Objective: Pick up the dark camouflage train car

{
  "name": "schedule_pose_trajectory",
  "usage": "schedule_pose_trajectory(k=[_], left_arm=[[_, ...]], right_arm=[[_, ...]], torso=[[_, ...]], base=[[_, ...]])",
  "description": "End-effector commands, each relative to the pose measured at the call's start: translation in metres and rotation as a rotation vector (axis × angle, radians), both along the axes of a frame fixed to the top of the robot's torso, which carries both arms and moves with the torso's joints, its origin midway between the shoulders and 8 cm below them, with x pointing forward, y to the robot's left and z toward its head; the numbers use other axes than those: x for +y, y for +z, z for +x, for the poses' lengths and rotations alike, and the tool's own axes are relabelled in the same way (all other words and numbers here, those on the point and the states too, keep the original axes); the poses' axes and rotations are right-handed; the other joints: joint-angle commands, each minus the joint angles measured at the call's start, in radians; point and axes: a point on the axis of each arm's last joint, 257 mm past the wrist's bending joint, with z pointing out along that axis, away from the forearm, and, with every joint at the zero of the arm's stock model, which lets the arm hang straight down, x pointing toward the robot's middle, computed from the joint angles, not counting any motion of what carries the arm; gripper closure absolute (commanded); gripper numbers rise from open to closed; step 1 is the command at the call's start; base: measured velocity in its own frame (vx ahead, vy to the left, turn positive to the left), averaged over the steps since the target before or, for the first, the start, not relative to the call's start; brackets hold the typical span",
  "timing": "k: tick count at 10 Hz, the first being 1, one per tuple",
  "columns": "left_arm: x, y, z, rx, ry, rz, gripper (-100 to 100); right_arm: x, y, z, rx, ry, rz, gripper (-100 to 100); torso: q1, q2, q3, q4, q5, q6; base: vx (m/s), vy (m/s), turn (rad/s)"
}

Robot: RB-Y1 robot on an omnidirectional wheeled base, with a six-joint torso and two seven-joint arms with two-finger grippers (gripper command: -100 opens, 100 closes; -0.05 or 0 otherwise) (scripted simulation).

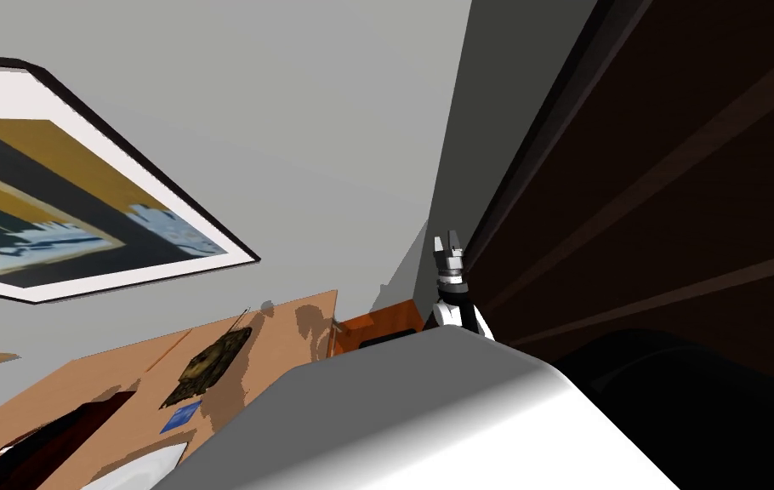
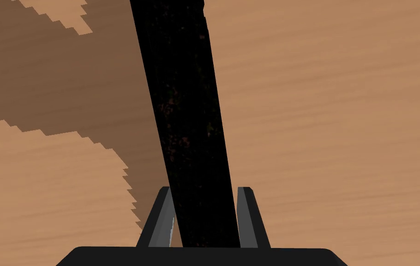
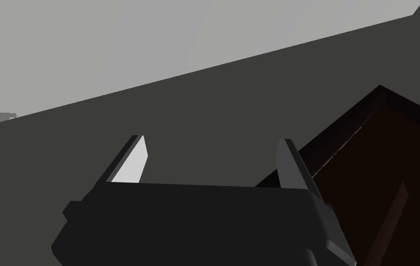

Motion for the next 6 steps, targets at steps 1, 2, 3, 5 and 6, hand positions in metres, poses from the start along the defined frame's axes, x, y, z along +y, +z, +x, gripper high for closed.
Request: schedule_pose_trajectory(k=[1, 2, 3, 5, 6], left_arm=[[-0.0026, 0.0051, -0.0018, 0.005, -0.016, -0.002, 100], [-0.0035, 0.0072, -0.0022, 0.006, -0.023, -0.003, 100], [-0.0056, 0.0114, -0.003, 0.009, -0.036, -0.005, 100], [-0.0059, 0.0119, -0.0032, 0.009, -0.038, -0.004, 100], [-0.0062, 0.0122, -0.0034, 0.009, -0.039, -0.005, 0]], right_arm=[[0.0, 0.0, 0.0, 0.0, 0.0, 0.0, 0], [0.0, 0.0, 0.0, 0.0, 0.0, 0.0, 0], [0.0, 0.0001, 0.0, 0.0, 0.0, 0.0, 0], [0.0, 0.0, 0.0, 0.0, 0.0, 0.0, 0], [0.0001, 0.0001, 0.0, 0.0, 0.0, 0.0, 0]], torso=[[0.0, 0.0, 0.0, 0.0, 0.0, 0.0], [0.001, -0.002, -0.001, 0.0, 0.0, 0.001], [0.001, -0.002, -0.001, 0.0, 0.0, 0.002], [0.0, -0.001, -0.001, 0.0, 0.0, 0.001], [0.0, 0.0, 0.0, 0.0, 0.0, 0.002]], base=[[0.079, 0.027, 0.146], [0.061, 0.021, 0.039], [0.059, 0.024, 0.085], [0.036, 0.015, 0.062], [0.0, 0.0, 0.0]])
